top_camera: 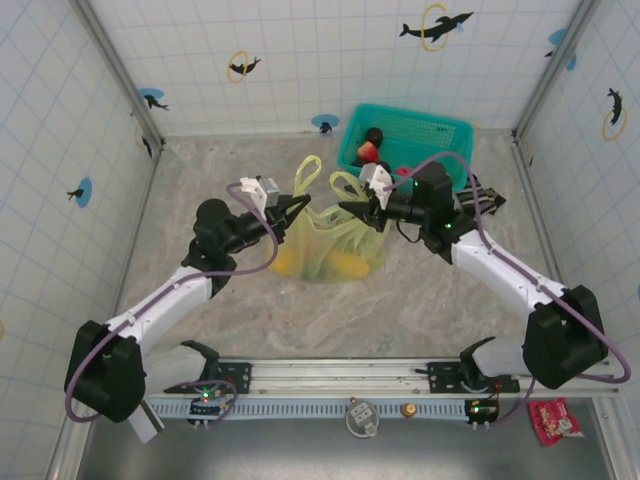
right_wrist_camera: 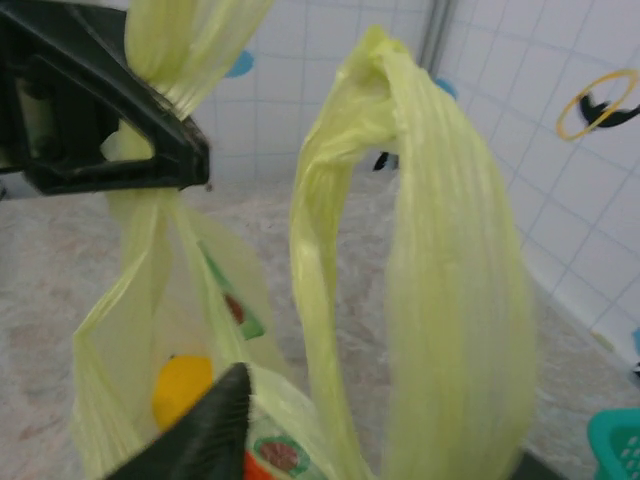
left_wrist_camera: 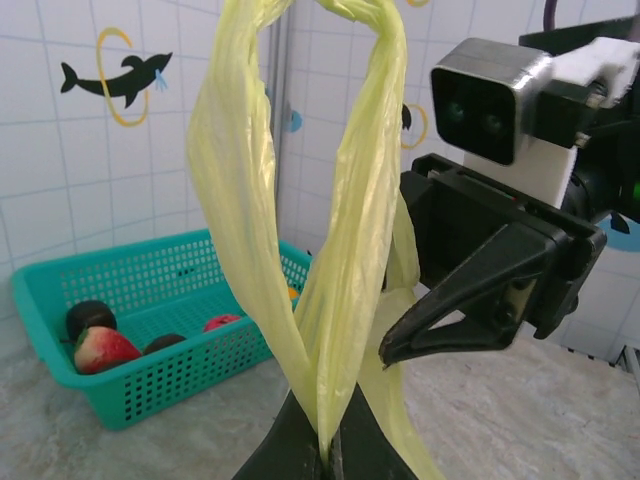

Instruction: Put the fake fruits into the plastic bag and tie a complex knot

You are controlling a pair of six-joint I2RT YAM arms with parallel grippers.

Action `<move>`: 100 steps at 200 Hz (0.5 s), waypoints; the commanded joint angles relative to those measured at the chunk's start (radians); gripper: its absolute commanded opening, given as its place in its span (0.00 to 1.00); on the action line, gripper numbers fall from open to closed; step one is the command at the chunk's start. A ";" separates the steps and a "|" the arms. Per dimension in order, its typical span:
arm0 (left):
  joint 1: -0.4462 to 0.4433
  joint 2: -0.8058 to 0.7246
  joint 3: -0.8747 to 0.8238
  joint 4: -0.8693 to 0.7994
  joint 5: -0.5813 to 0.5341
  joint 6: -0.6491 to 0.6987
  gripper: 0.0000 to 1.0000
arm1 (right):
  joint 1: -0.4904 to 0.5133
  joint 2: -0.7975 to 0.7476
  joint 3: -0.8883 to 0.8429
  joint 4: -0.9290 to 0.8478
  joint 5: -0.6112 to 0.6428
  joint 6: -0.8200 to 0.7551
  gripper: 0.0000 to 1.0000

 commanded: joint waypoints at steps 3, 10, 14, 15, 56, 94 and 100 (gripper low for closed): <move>-0.002 -0.031 -0.003 0.011 -0.004 -0.016 0.00 | -0.014 -0.082 -0.087 0.176 0.079 0.071 0.53; -0.002 -0.031 -0.003 0.007 -0.006 -0.014 0.00 | -0.028 -0.086 -0.098 0.195 0.063 0.099 0.53; -0.002 -0.031 -0.002 0.005 -0.006 -0.013 0.00 | -0.038 -0.087 -0.104 0.206 0.056 0.111 0.53; -0.002 -0.031 -0.002 0.005 -0.006 -0.012 0.00 | -0.039 -0.086 -0.104 0.207 0.054 0.112 0.53; -0.002 -0.037 0.000 -0.010 -0.012 0.002 0.00 | -0.070 -0.090 -0.126 0.197 0.076 0.106 0.55; -0.002 -0.041 -0.007 -0.007 -0.024 0.001 0.00 | -0.079 -0.114 -0.175 0.262 0.183 0.129 0.67; -0.002 -0.041 -0.009 -0.007 -0.026 0.003 0.00 | -0.080 -0.117 -0.182 0.280 0.210 0.143 0.66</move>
